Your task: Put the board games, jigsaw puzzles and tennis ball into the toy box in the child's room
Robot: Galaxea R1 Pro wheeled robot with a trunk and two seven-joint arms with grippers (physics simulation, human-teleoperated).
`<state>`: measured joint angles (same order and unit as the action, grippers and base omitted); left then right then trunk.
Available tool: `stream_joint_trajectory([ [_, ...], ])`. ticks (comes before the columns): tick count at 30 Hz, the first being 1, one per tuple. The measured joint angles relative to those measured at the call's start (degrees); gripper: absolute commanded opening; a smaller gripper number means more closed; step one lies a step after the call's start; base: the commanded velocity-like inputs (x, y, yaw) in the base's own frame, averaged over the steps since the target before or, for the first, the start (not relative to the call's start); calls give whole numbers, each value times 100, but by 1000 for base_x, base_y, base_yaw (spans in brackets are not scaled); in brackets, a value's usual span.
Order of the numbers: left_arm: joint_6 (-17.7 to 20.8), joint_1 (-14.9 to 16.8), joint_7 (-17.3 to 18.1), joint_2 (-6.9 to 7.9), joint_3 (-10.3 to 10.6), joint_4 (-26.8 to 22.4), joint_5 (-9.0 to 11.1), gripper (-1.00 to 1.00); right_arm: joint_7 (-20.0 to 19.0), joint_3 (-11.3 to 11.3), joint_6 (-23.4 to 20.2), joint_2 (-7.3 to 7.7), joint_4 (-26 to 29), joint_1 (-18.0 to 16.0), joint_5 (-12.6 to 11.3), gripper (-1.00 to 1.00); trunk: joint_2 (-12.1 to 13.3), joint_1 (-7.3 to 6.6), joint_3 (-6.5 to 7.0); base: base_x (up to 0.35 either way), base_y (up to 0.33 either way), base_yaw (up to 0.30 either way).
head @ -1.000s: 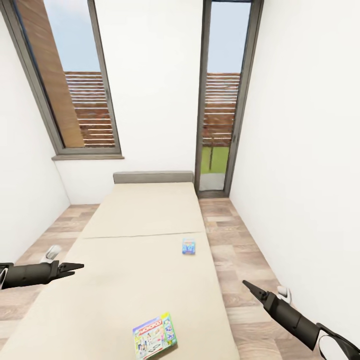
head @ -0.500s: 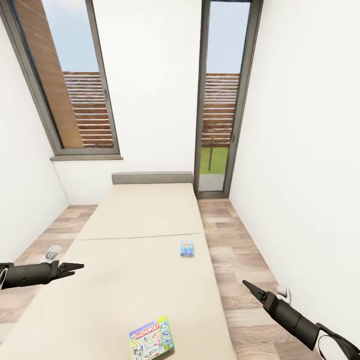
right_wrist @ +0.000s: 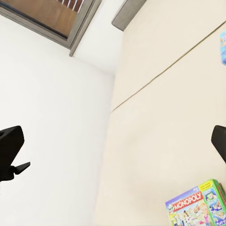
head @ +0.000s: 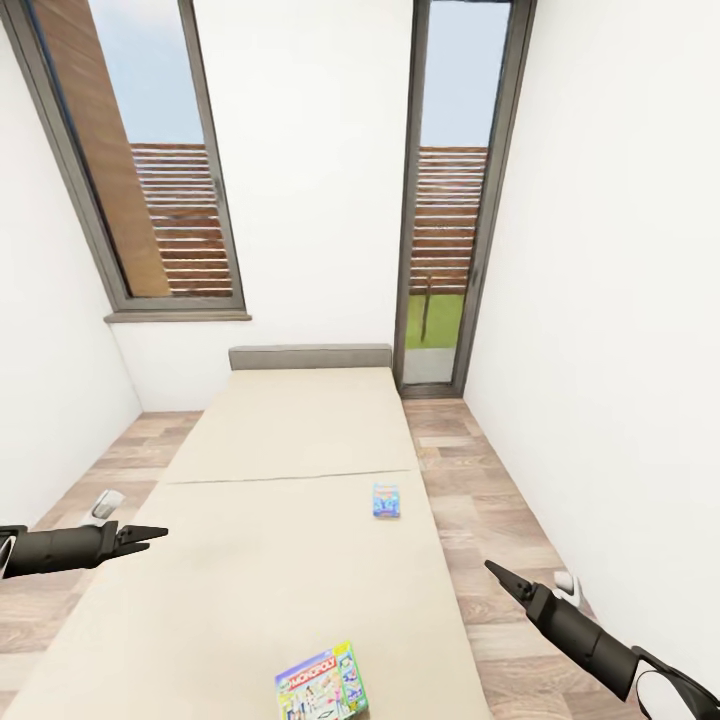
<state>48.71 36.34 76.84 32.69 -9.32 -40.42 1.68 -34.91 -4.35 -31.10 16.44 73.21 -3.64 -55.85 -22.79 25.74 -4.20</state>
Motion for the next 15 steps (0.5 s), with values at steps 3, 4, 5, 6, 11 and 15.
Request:
stream_joint_trajectory([
  [3, 0, -1, 2, 0, 0, 2, -3, 100, 1, 0, 0, 0, 0, 0, 1, 100, 1, 0, 0, 8, -148, 0],
  [4, 0, 0, 1, 0, 1, 3, 0, 100, 2, -1, 0, 0, 1, 0, 3, 100, 1, 0, 0, 5, -148, 0],
  [5, 0, 0, 2, -1, 1, 3, -4, 100, 2, 0, 0, 1, 0, 0, 4, 100, 1, 0, 0, 3, -95, 0],
  [6, 0, 0, 2, 0, 0, 4, -7, 100, 1, 1, 0, 0, 0, 0, 6, 100, 0, 0, 0, 2, -76, 0],
  [11, 0, 0, 3, 0, 0, 3, -12, 100, 2, 1, 0, -4, 0, -2, 8, 100, 0, 0, 0, 1, -38, 0],
  [15, 0, 0, -2, 0, 0, 2, -6, 100, 7, 2, 0, -6, 0, -5, 8, 100, 0, 0, 0, 0, -15, 0],
])
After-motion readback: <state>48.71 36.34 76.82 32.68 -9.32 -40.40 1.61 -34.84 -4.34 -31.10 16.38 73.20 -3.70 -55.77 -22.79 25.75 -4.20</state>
